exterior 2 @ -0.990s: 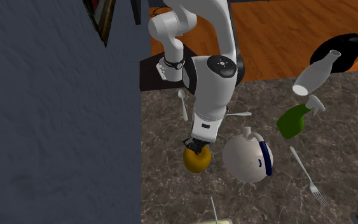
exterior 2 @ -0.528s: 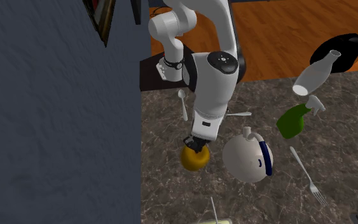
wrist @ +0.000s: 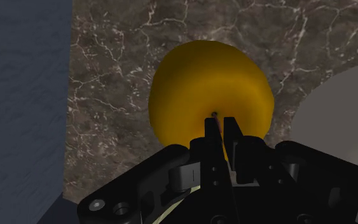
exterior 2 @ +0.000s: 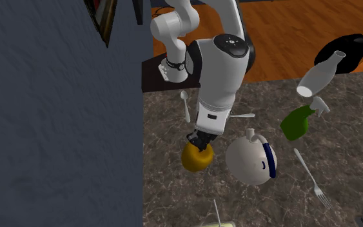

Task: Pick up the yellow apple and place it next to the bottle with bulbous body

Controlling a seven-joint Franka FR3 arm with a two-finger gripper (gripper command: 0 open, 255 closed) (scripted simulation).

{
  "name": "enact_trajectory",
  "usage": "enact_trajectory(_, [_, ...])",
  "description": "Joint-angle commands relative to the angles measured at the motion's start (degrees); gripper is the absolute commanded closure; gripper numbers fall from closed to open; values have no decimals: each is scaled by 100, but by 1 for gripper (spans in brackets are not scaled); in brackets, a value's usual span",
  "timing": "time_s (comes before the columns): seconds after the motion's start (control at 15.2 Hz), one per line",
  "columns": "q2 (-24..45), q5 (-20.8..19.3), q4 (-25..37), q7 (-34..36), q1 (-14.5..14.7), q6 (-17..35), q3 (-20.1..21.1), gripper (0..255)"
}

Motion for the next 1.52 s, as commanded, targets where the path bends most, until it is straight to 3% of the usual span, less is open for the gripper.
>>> enact_trajectory(0.0, [-80,-17,71,-3,5,-150,-2,255])
enact_trajectory(1.45, [-597,-77,1209,-92,54,-1784,30,255])
